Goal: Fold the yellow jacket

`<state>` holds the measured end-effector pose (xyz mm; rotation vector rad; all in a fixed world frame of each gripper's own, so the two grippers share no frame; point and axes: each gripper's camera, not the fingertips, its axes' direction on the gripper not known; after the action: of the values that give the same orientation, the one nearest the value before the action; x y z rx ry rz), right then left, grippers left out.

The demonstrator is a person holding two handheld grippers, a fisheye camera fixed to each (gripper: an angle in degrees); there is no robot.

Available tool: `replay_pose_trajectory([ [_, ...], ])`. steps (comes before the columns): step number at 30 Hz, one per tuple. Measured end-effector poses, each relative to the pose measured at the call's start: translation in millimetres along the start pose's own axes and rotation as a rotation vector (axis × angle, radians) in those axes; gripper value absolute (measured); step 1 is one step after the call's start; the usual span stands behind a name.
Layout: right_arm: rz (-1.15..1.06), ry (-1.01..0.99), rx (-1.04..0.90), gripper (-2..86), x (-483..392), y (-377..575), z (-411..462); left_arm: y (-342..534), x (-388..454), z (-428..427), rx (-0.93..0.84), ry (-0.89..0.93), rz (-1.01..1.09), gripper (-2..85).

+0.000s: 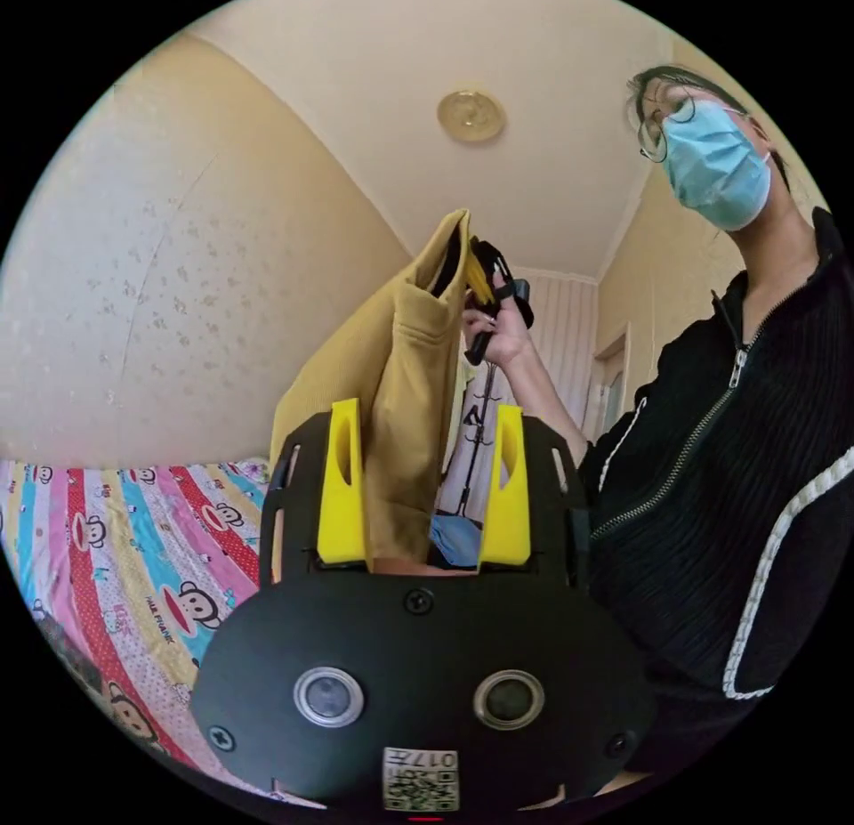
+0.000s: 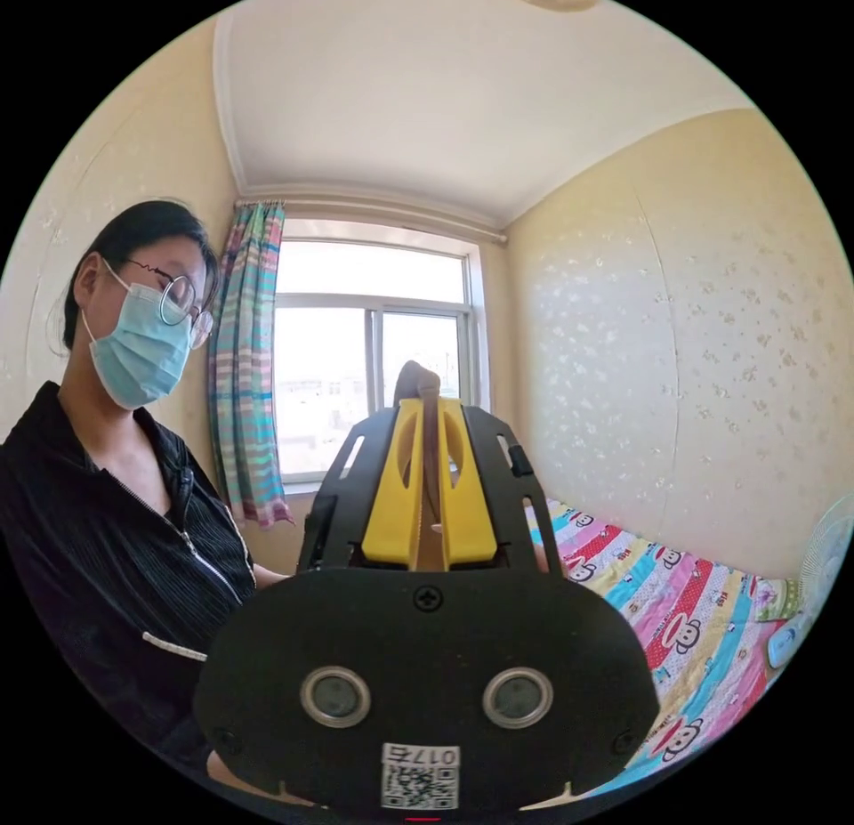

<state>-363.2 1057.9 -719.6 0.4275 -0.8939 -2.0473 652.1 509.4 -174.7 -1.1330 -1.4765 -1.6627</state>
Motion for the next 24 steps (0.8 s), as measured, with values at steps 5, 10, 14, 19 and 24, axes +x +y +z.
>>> replay_pose_trajectory([
  [5, -0.009, -0.120, 0.036, 3.0, 5.6, -3.9, -5.1, 1.0, -29.8, -21.3, -0.017, 0.076, -0.106, 19.2],
  [10, 0.009, -0.150, 0.049, 3.0, 16.9, -6.2, 0.6, -8.6, -37.2, 6.6, -0.188, 0.160, -0.053, 15.1],
  [14, 0.046, -0.038, 0.018, 3.0, 31.4, 0.0, -12.8, -27.6, -45.6, -30.2, -0.192, 0.063, -0.016, 3.7],
  [19, 0.078, 0.028, 0.024, 3.1, 45.1, 16.8, -46.0, -71.0, -68.3, -109.4, -0.060, -0.042, -0.033, 1.5],
  [24, 0.060, 0.056, 0.024, 3.1, 49.2, 41.1, -84.7, -130.7, -66.1, -149.1, 0.035, -0.105, 0.063, 1.0],
])
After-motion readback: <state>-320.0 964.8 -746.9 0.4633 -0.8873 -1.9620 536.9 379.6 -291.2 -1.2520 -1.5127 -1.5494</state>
